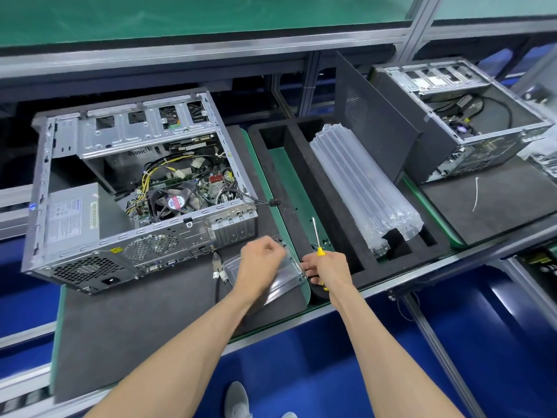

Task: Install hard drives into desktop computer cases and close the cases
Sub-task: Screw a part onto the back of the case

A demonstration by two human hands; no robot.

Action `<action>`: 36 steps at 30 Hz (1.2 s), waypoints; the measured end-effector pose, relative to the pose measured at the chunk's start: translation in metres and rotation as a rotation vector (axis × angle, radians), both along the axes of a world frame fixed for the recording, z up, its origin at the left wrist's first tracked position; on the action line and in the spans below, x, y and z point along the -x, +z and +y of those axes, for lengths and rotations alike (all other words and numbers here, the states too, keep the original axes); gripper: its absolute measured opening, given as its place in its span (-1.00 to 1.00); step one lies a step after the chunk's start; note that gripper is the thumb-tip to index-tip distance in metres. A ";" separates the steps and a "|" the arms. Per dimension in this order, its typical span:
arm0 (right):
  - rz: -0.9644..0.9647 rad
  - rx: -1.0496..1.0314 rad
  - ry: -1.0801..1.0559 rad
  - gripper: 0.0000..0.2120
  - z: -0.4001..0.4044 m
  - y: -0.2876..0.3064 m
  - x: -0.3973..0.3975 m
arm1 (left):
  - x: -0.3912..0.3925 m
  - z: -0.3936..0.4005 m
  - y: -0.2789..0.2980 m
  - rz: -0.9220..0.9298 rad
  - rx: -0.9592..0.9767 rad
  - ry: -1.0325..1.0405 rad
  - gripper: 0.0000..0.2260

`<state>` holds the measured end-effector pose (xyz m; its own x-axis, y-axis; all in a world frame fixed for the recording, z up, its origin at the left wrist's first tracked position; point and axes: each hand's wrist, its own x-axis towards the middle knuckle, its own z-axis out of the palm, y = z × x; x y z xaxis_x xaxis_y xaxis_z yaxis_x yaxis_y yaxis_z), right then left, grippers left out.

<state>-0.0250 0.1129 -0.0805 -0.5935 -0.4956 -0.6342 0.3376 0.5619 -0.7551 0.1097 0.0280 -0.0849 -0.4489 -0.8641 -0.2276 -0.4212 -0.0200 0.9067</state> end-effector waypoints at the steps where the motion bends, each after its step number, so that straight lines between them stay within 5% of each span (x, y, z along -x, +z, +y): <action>1: -0.002 0.004 0.002 -0.85 0.000 0.000 0.000 | -0.008 -0.004 0.003 0.151 -0.167 0.071 -0.75; 4: 0.004 0.000 0.013 -0.85 0.000 -0.001 0.000 | -0.030 -0.017 0.011 0.455 -0.510 0.143 -0.85; 9: 0.016 -0.015 0.029 -0.83 -0.002 0.001 0.000 | -0.057 -0.036 0.018 0.455 -0.636 0.082 -0.73; 13: 0.019 -0.017 0.031 -0.82 -0.002 0.001 -0.001 | -0.069 -0.046 0.023 0.151 -0.477 -0.021 -0.70; 18: 0.027 -0.007 0.027 -0.82 0.000 -0.001 -0.003 | -0.079 -0.057 0.025 -0.385 -0.005 -0.296 -0.84; 23: 0.037 -0.010 0.030 -0.81 0.001 -0.002 -0.004 | -0.081 -0.057 0.022 -0.657 0.150 -0.475 -0.87; 36: 0.065 0.002 0.053 -0.81 0.004 -0.004 -0.003 | -0.061 -0.042 0.014 -0.641 0.280 -0.333 -0.88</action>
